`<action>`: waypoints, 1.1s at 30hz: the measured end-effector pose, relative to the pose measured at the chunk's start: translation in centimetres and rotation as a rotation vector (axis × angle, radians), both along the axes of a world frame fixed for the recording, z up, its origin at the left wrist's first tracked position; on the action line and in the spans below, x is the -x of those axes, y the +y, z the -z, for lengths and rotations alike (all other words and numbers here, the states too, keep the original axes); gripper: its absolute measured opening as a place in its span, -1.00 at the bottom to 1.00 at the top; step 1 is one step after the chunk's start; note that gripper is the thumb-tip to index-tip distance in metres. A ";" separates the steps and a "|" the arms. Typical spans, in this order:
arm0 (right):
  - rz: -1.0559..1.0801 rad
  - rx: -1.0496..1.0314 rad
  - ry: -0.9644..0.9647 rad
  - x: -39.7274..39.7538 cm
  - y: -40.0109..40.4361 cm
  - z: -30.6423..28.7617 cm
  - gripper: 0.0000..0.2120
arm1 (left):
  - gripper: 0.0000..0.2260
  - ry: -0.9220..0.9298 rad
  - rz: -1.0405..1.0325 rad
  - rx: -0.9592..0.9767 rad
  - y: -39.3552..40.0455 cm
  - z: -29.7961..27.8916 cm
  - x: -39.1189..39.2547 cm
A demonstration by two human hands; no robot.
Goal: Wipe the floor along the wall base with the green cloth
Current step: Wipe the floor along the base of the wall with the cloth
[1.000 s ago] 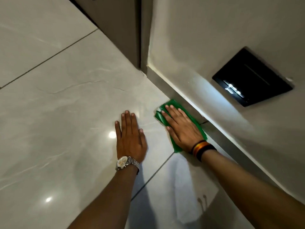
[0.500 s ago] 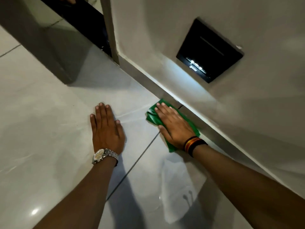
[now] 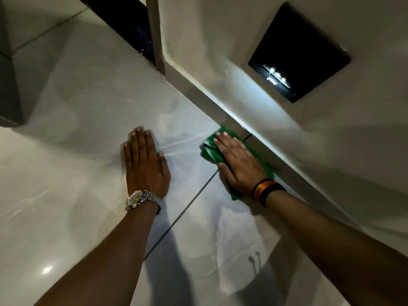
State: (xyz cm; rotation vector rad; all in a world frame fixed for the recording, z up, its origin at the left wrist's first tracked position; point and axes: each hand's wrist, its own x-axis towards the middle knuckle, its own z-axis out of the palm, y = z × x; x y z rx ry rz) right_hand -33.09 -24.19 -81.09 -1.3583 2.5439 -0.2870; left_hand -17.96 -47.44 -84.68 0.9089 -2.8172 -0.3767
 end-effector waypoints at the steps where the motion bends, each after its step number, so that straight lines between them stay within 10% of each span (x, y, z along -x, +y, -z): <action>1: 0.005 0.009 0.006 0.6 -1.3 0.0 -0.40 | -0.42 0.007 0.002 -0.002 0.1 -0.1 0.0; 10: 0.009 -0.127 -0.009 -2.6 11.2 -0.2 -0.37 | -0.42 -0.007 -0.012 -0.037 0.2 -0.4 0.1; 22: -0.044 0.004 -0.036 4.2 -17.2 -0.4 -0.37 | -0.42 -0.015 -0.007 -0.030 0.1 -0.1 0.2; 33: -0.054 -0.012 -0.043 3.3 -12.7 -0.7 -0.40 | -0.42 -0.009 0.002 -0.050 0.1 -0.7 0.3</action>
